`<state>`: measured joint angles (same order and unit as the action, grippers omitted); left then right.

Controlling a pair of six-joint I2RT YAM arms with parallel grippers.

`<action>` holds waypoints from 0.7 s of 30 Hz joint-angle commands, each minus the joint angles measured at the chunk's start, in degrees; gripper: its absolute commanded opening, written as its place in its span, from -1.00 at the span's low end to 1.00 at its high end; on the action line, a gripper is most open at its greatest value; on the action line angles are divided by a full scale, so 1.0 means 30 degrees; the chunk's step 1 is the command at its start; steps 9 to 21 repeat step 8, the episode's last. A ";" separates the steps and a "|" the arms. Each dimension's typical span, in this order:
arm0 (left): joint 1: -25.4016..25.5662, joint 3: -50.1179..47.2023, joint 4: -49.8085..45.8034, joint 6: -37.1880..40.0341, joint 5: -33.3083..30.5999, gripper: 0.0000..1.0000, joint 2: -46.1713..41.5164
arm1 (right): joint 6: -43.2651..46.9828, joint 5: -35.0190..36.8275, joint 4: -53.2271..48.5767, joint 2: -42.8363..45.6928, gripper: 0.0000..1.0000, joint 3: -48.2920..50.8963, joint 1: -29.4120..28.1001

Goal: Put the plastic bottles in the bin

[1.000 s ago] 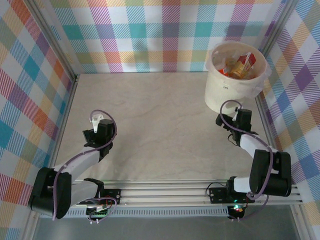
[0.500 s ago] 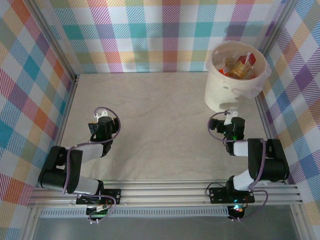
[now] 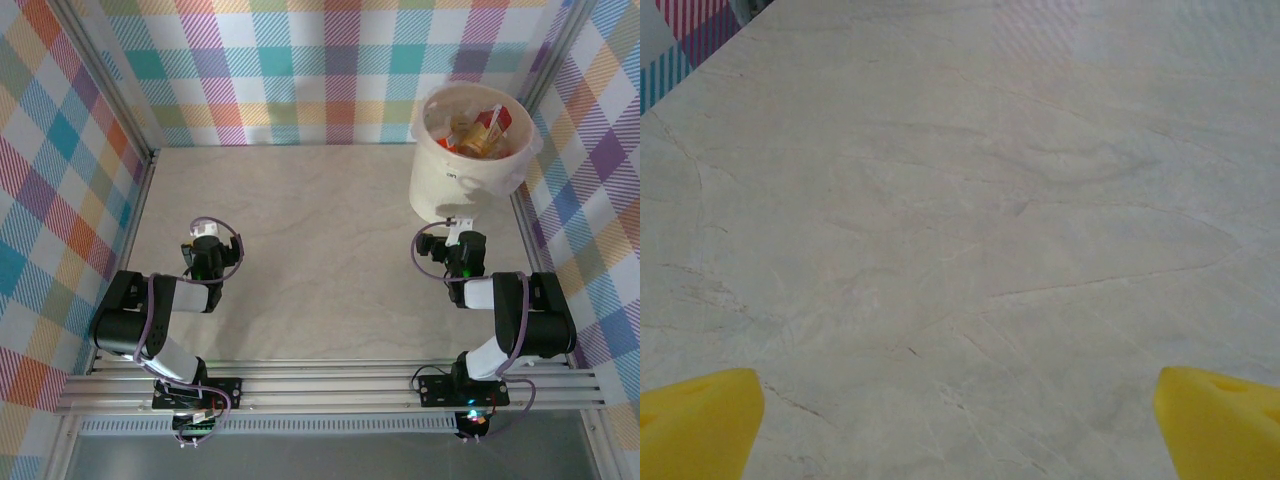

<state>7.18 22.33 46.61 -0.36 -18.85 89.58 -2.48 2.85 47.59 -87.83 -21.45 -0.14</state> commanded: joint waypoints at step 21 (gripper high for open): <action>-0.0253 0.0183 0.0739 -0.0047 0.0293 1.00 0.0067 | 0.0215 0.0042 0.0460 -0.0042 0.99 -0.0438 -0.0107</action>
